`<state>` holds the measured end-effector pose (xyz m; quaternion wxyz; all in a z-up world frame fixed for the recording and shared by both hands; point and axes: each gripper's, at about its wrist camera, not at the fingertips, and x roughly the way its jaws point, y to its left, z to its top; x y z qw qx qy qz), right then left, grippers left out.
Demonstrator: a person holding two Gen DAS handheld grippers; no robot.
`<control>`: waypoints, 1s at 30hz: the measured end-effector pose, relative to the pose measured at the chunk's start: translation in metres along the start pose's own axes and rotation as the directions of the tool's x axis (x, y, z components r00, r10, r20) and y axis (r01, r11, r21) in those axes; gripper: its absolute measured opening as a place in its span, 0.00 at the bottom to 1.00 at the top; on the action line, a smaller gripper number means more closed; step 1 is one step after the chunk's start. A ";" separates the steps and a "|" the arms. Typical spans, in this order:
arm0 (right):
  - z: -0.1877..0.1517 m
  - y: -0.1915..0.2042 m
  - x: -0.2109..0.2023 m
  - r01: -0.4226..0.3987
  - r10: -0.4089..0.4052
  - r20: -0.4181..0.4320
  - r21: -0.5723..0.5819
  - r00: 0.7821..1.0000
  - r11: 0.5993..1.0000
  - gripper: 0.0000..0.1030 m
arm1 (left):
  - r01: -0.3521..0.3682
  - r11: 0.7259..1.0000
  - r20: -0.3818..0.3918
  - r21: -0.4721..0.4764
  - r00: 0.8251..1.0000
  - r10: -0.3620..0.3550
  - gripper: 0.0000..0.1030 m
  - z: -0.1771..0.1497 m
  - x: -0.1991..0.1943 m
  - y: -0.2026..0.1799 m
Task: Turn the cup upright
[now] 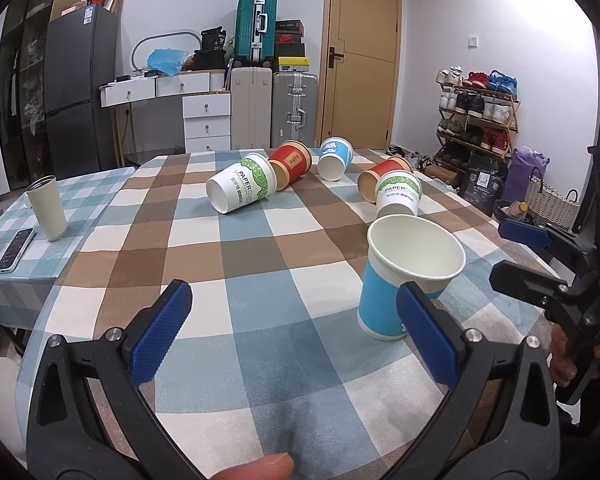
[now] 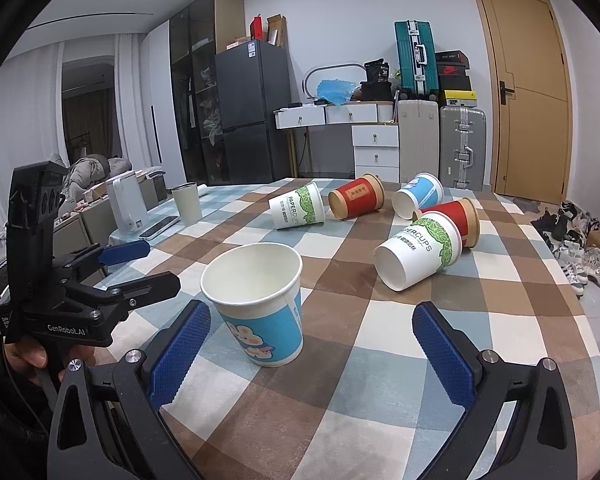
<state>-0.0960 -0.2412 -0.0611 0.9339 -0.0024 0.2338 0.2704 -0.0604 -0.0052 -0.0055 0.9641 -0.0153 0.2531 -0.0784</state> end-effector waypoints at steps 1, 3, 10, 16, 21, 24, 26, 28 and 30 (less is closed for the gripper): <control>0.000 0.000 0.001 0.000 0.000 0.000 -0.001 1.000 1.000 1.00 | -0.002 1.000 0.001 0.002 1.000 0.002 0.99 0.000 0.001 0.000; 0.000 0.000 0.001 0.000 0.000 -0.001 -0.001 1.000 1.000 1.00 | -0.002 1.000 0.002 0.003 1.000 0.002 0.99 0.000 0.001 0.000; 0.000 0.000 0.001 0.004 -0.004 -0.002 -0.002 1.000 1.000 1.00 | -0.002 1.000 0.000 0.001 1.000 0.002 0.99 0.000 0.001 0.000; 0.001 0.001 0.002 0.005 -0.005 -0.005 -0.004 1.000 1.000 1.00 | -0.003 1.000 0.001 0.001 1.000 0.003 0.99 0.001 -0.002 0.000; 0.001 0.001 0.002 0.006 -0.006 -0.005 -0.004 1.000 1.000 1.00 | -0.001 1.000 0.001 -0.001 1.000 0.001 0.99 0.001 -0.002 0.000; 0.002 0.001 0.002 0.006 -0.006 -0.004 -0.004 1.000 1.000 1.00 | -0.003 1.000 0.002 0.001 1.000 0.003 0.99 0.001 -0.002 0.000; 0.003 0.000 0.004 0.006 -0.006 -0.002 -0.004 1.000 1.000 1.00 | -0.003 1.000 0.000 0.001 1.000 0.003 0.99 0.001 -0.002 0.000; 0.003 0.000 0.003 0.007 -0.007 -0.004 -0.005 1.000 1.000 1.00 | -0.001 1.000 0.001 0.000 1.000 0.001 0.99 0.001 -0.001 0.000; 0.004 -0.001 0.003 0.010 -0.010 -0.003 -0.007 1.000 1.000 1.00 | -0.002 1.000 0.001 0.001 1.000 0.002 0.99 0.001 -0.001 0.000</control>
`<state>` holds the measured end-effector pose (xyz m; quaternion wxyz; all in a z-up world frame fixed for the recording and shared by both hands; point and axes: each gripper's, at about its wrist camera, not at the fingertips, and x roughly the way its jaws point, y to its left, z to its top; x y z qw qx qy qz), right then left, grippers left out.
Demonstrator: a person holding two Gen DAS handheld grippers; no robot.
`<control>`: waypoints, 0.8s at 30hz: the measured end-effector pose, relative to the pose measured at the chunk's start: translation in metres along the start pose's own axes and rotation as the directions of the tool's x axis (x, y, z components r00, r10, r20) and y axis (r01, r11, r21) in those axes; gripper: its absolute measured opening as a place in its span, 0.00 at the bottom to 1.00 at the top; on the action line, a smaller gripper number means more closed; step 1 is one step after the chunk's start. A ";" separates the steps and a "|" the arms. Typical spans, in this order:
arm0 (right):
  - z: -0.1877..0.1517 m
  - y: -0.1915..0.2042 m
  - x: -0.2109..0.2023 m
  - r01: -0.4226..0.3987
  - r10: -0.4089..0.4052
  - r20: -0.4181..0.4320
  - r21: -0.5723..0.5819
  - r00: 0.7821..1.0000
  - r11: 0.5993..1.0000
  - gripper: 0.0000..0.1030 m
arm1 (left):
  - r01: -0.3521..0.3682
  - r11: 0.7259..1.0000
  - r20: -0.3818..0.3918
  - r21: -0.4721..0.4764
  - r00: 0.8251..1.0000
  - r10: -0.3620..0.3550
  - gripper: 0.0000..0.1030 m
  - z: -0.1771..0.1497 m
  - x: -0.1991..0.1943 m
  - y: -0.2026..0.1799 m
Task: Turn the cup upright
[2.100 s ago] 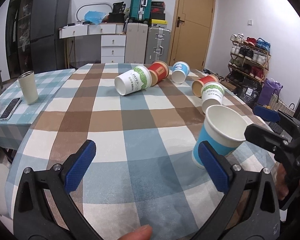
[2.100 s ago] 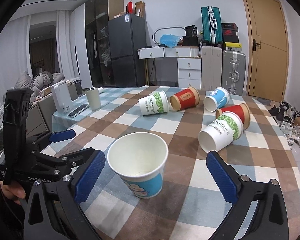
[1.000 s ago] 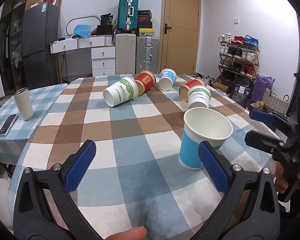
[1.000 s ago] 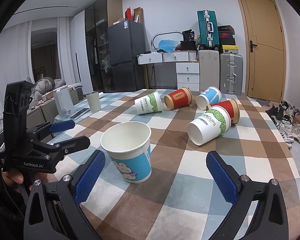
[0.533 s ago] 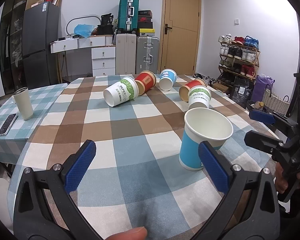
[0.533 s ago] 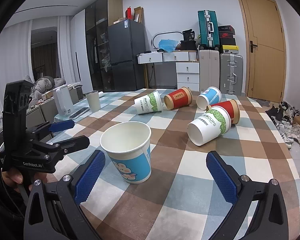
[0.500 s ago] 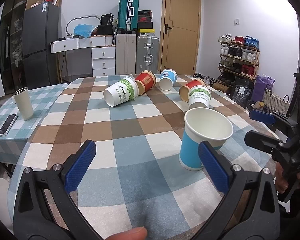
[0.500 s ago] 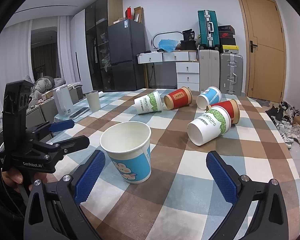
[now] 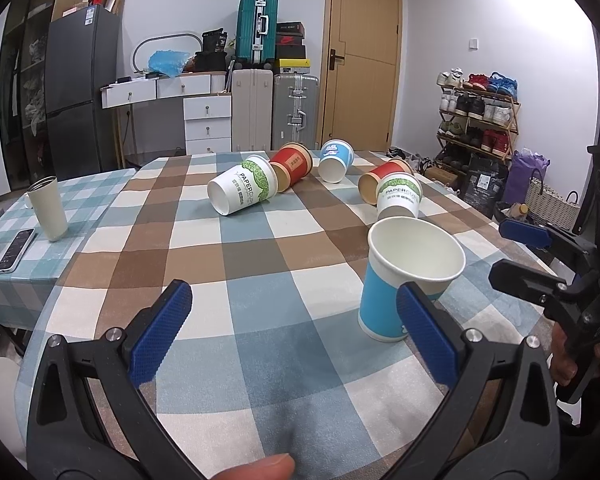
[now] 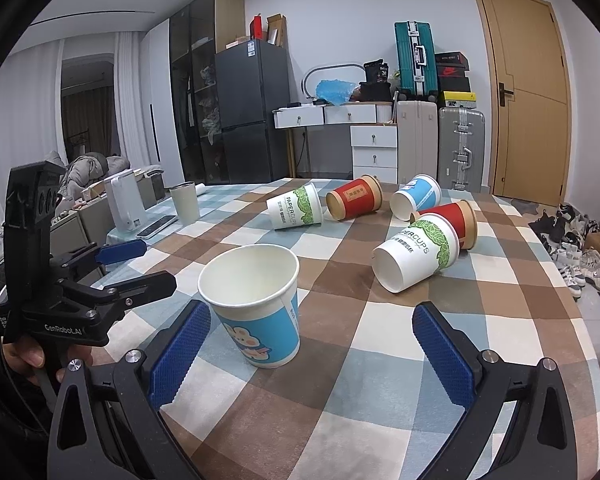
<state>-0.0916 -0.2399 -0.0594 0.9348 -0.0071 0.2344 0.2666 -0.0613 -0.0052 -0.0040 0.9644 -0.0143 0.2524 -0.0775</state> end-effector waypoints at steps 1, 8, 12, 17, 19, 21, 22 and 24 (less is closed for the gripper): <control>0.000 0.000 0.000 -0.002 0.002 0.000 0.001 1.000 1.000 1.00 | -0.001 1.000 -0.001 0.001 1.000 0.001 0.99 0.000 0.000 0.000; 0.001 -0.001 0.000 0.000 0.000 0.000 0.002 1.000 1.000 1.00 | 0.001 1.000 0.000 0.000 1.000 -0.001 0.99 0.000 0.000 0.000; 0.000 -0.001 0.000 -0.001 0.001 0.000 0.002 1.000 1.000 1.00 | 0.001 1.000 0.001 0.000 1.000 -0.001 0.99 -0.001 0.000 0.000; 0.000 -0.001 0.000 0.000 0.000 0.000 0.001 1.000 1.000 1.00 | 0.000 1.000 0.001 -0.001 1.000 0.000 0.99 -0.001 0.000 0.000; 0.000 -0.002 0.000 0.000 0.000 0.001 0.000 1.000 1.000 1.00 | 0.001 1.000 0.002 -0.001 1.000 -0.001 0.99 -0.001 0.001 0.000; 0.000 -0.001 0.000 0.001 -0.001 -0.001 0.001 1.000 1.000 1.00 | 0.001 1.000 0.002 -0.001 1.000 -0.001 0.99 -0.001 0.001 0.000; 0.000 -0.001 0.000 0.000 0.000 0.000 0.001 1.000 1.000 1.00 | 0.001 1.000 0.002 -0.001 1.000 -0.001 0.99 -0.001 0.000 0.000; 0.000 -0.001 0.000 0.001 -0.001 0.000 0.000 1.000 1.000 1.00 | 0.001 1.000 0.002 -0.003 1.000 -0.001 0.99 -0.001 0.000 0.000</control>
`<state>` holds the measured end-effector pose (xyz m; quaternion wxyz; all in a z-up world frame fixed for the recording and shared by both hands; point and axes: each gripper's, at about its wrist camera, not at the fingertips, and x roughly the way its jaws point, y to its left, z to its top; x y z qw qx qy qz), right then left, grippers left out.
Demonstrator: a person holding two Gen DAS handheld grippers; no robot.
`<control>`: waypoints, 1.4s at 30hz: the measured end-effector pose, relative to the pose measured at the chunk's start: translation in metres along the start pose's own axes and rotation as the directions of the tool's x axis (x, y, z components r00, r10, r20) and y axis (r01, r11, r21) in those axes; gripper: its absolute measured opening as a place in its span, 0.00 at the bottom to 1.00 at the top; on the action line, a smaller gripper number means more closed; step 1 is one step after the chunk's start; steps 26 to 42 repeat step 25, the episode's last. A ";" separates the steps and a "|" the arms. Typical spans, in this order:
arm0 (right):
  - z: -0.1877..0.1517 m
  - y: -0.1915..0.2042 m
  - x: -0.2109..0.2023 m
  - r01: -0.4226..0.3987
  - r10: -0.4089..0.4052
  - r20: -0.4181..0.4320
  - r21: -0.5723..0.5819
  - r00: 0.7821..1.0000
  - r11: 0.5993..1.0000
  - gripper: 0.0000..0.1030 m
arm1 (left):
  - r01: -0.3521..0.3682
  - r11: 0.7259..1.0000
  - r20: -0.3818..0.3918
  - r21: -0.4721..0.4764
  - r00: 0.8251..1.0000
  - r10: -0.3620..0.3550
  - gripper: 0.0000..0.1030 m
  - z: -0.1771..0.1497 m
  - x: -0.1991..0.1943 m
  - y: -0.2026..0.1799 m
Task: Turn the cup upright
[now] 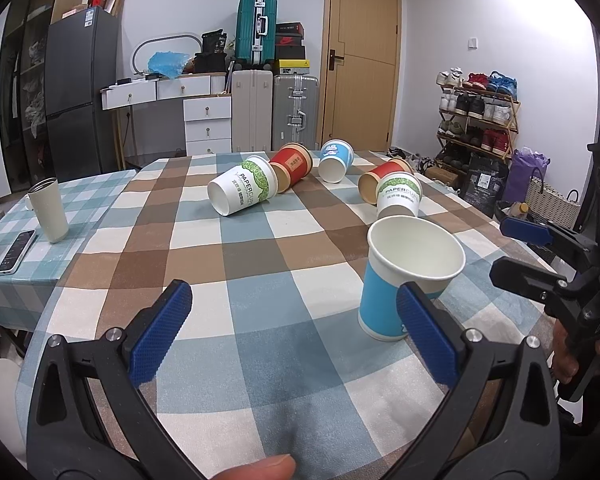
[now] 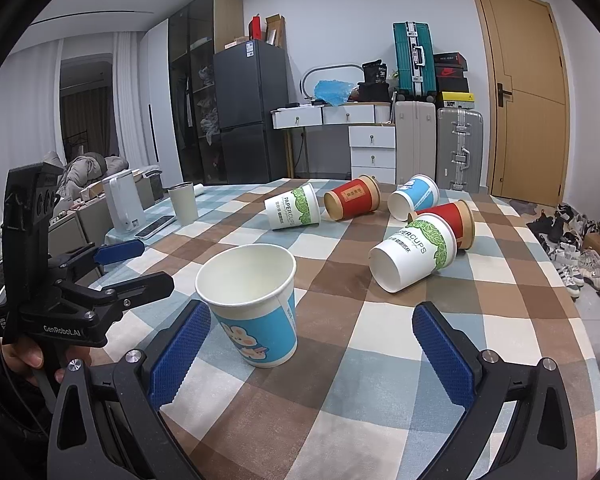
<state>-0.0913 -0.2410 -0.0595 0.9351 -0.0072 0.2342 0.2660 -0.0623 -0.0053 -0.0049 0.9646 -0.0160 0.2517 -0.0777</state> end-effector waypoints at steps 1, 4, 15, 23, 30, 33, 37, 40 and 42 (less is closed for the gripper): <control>0.000 0.000 0.000 -0.001 0.001 -0.001 0.000 1.000 1.000 1.00 | 0.000 1.000 0.000 0.001 1.000 0.000 0.99 0.000 0.001 0.000; 0.000 0.000 0.000 0.000 0.000 -0.001 -0.001 1.000 1.000 1.00 | 0.000 1.000 0.000 0.002 1.000 0.000 0.99 0.000 0.001 0.000; 0.000 -0.001 0.000 0.002 -0.002 -0.003 -0.002 1.000 1.000 1.00 | 0.000 1.000 0.001 0.002 1.000 0.000 0.99 -0.001 0.001 0.000; -0.001 -0.009 -0.002 0.001 -0.002 -0.009 -0.008 1.000 1.000 1.00 | 0.000 1.000 0.001 -0.003 1.000 0.000 0.99 -0.001 0.000 0.000; -0.001 -0.012 -0.003 0.001 -0.001 -0.011 -0.010 1.000 1.000 1.00 | 0.000 1.000 0.001 0.001 1.000 0.000 0.99 -0.001 0.001 0.000; -0.001 -0.012 -0.003 0.001 -0.001 -0.011 -0.010 1.000 1.000 1.00 | 0.000 1.000 0.001 0.001 1.000 0.000 0.99 -0.001 0.001 0.000; -0.001 -0.012 -0.003 0.001 -0.001 -0.011 -0.010 1.000 1.000 1.00 | 0.000 1.000 0.001 0.001 1.000 0.000 0.99 -0.001 0.001 0.000; -0.001 -0.012 -0.003 0.001 -0.001 -0.011 -0.010 1.000 1.000 1.00 | 0.000 1.000 0.001 0.001 1.000 0.000 0.99 -0.001 0.001 0.000; -0.001 -0.012 -0.003 0.001 -0.001 -0.011 -0.010 1.000 1.000 1.00 | 0.000 1.000 0.001 0.001 1.000 0.000 0.99 -0.001 0.001 0.000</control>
